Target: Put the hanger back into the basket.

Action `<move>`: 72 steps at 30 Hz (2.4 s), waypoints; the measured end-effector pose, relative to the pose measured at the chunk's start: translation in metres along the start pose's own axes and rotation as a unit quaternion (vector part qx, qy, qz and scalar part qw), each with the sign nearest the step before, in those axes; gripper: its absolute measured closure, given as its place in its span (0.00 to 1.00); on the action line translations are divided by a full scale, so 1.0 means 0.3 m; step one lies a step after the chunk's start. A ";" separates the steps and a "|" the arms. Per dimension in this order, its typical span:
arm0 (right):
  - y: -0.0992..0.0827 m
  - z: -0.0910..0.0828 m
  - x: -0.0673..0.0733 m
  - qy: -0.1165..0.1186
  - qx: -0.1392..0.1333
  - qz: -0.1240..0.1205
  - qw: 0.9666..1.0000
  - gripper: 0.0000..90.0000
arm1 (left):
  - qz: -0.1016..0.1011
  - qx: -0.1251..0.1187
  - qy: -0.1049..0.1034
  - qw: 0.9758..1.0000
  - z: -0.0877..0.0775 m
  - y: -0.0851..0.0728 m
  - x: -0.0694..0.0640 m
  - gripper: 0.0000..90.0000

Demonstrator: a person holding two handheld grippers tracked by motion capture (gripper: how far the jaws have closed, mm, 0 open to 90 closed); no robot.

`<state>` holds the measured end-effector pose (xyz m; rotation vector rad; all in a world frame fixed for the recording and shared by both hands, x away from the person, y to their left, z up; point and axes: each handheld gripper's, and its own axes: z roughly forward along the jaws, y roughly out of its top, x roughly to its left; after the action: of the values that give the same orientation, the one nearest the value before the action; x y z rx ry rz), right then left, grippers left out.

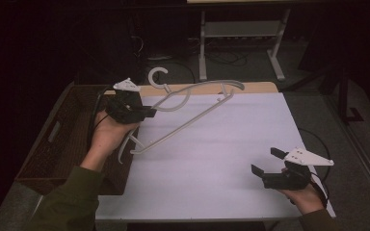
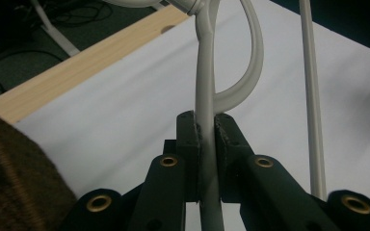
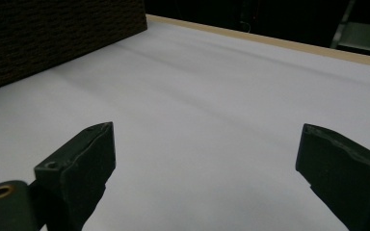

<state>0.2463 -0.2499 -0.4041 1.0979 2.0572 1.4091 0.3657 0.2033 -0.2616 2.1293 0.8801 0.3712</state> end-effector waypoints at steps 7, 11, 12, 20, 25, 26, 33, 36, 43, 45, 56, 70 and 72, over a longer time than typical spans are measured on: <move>0.000 0.003 0.003 0.000 0.003 -0.002 1.000 0.07 | -0.006 -0.009 0.021 1.000 -0.079 -0.014 0.059 0.92; 0.000 0.003 0.003 -0.001 0.001 0.000 1.000 0.07 | -0.007 -0.011 0.035 0.999 -0.125 -0.028 0.100 0.92; 0.000 0.002 0.003 -0.001 0.002 0.003 1.000 0.07 | -0.010 -0.011 0.039 0.999 -0.136 -0.033 0.109 0.92; -0.001 0.004 0.001 -0.002 0.004 0.003 1.000 0.07 | -0.025 -0.019 0.065 0.997 -0.229 -0.084 0.188 0.92; -0.002 0.007 0.002 -0.001 0.005 0.004 1.000 0.07 | -0.040 -0.029 0.082 0.995 -0.294 -0.129 0.247 0.92; -0.002 0.007 0.002 -0.001 0.005 0.004 1.000 0.07 | -0.040 -0.029 0.082 0.995 -0.294 -0.129 0.247 0.92; -0.002 0.010 0.005 -0.002 0.008 0.005 1.000 0.07 | -0.058 -0.025 0.113 0.992 -0.380 -0.210 0.332 0.92; -0.002 0.011 0.004 -0.002 0.009 0.005 1.000 0.07 | -0.063 -0.018 0.127 0.990 -0.410 -0.245 0.360 0.92; -0.003 0.016 0.004 -0.003 0.009 0.002 1.000 0.07 | -0.074 -0.001 0.157 0.985 -0.465 -0.326 0.428 0.92; -0.003 0.017 0.005 -0.003 0.010 0.001 1.000 0.07 | -0.082 -0.001 0.163 0.983 -0.480 -0.349 0.445 0.92; -0.004 0.021 0.004 -0.003 0.011 0.002 1.000 0.07 | -0.095 0.026 0.187 0.978 -0.503 -0.441 0.505 0.92; -0.004 0.018 0.003 -0.005 0.012 0.004 1.000 0.07 | -0.081 0.087 0.204 0.972 -0.424 -0.475 0.519 0.92; -0.004 0.018 0.002 -0.005 0.012 0.004 1.000 0.07 | -0.080 0.090 0.204 0.972 -0.417 -0.477 0.520 0.92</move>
<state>0.2493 -0.2464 -0.4073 1.1218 2.0696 1.3845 0.3459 0.4463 -0.2935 2.1612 1.3570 0.6826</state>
